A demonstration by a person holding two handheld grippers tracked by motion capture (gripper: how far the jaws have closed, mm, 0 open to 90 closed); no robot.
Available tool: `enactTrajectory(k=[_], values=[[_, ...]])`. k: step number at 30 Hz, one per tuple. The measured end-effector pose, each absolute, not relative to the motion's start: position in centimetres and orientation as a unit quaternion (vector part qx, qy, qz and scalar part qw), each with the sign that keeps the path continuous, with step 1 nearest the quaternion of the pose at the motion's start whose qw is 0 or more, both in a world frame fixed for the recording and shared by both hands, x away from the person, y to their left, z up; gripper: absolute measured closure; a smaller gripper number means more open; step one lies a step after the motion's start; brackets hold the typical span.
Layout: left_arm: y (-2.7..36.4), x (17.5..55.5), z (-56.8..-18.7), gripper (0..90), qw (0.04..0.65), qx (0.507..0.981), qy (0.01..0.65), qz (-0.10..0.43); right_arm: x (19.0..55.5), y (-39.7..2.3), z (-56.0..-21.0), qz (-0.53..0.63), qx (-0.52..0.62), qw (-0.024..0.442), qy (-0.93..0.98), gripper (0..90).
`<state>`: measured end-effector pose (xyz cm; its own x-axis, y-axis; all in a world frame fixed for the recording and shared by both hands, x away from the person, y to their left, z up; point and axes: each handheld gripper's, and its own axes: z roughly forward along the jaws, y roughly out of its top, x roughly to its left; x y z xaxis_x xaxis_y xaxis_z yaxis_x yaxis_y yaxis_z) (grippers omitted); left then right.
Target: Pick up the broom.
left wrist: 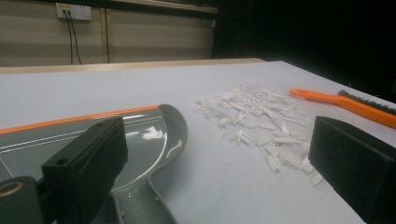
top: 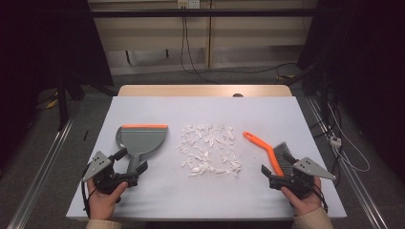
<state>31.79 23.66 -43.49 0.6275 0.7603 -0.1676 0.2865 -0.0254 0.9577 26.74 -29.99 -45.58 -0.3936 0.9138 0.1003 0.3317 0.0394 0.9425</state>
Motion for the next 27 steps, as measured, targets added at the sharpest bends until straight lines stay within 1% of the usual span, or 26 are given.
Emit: enactTrajectory(k=[9, 14, 17, 19, 21, 23, 24, 25, 26, 27], values=[[23.6, 31.8, -43.5, 4.3, 0.589, 0.686, 0.377, 0.203, 26.9, -30.0, -45.5, 0.502, 0.471, 0.288, 0.665, 5.4], [23.6, 31.7, -43.4, 4.3, 0.588, 0.687, 0.376, 0.202, 27.8, -30.1, -45.0, 0.485, 0.472, 0.288, 0.678, 6.3], [23.5, 31.8, -43.4, 4.3, 0.588, 0.686, 0.376, 0.202, 29.0, -30.4, -44.3, 0.477, 0.487, 0.264, 0.682, 6.4], [23.6, 31.8, -43.4, 4.3, 0.589, 0.686, 0.377, 0.201, 30.6, -30.9, -43.9, 0.455, 0.489, 0.246, 0.702, 6.6], [23.6, 31.8, -43.4, 4.3, 0.591, 0.686, 0.375, 0.202, 31.2, -31.0, -43.8, 0.450, 0.485, 0.241, 0.710, 6.5], [23.7, 31.7, -43.3, 4.3, 0.591, 0.684, 0.375, 0.203, 33.3, -31.1, -43.8, 0.410, 0.479, 0.236, 0.740, 13.7], [23.8, 31.7, -43.3, 4.3, 0.592, 0.684, 0.375, 0.202, 33.3, -31.1, -43.8, 0.410, 0.479, 0.236, 0.740, 13.7], [23.8, 31.7, -43.3, 4.3, 0.594, 0.683, 0.375, 0.201, 34.7, -31.0, -43.8, 0.377, 0.475, 0.232, 0.761, 20.0], [23.9, 31.7, -43.3, 4.3, 0.593, 0.683, 0.376, 0.201, 35.4, -31.0, -43.9, 0.359, 0.480, 0.221, 0.769, 23.1], [24.0, 31.7, -43.3, 4.3, 0.594, 0.681, 0.377, 0.201, 36.1, -31.1, -44.0, 0.349, 0.486, 0.204, 0.775, 29.1]])
